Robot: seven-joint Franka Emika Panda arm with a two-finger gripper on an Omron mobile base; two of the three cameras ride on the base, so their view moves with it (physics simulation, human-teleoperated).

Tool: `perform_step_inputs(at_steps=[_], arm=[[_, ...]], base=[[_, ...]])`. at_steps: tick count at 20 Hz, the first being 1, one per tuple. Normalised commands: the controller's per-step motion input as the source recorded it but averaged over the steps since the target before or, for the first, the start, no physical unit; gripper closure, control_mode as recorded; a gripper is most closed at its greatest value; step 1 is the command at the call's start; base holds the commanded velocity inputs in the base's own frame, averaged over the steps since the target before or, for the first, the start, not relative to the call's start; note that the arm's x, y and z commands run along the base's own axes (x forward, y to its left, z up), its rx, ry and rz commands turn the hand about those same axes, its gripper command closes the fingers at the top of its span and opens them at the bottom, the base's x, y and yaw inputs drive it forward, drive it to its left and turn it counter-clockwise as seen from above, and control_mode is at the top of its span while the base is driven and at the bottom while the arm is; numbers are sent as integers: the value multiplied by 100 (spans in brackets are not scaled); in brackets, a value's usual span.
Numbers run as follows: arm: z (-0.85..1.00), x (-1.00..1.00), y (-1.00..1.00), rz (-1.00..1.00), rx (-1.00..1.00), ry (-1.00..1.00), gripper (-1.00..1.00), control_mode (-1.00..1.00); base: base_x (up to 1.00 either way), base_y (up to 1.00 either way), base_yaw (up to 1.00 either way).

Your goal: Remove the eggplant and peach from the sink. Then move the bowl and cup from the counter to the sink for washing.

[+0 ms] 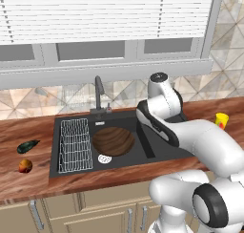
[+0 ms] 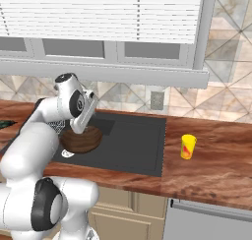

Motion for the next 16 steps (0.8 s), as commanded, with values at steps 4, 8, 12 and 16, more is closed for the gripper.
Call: perform_step_inputs(at_steps=[4, 8, 12, 16], arm=[[16, -17, -24, -29, 0, 1, -100, -100], [13, -28, -26, -32, 0, 0, -100, -100], [15, -29, -26, -31, 0, -3, -100, -100], [15, -24, -24, -27, 0, -7, -100, -100]], base=[[0, 0, 0], [0, 0, 0], [0, 0, 0], [0, 0, 0]])
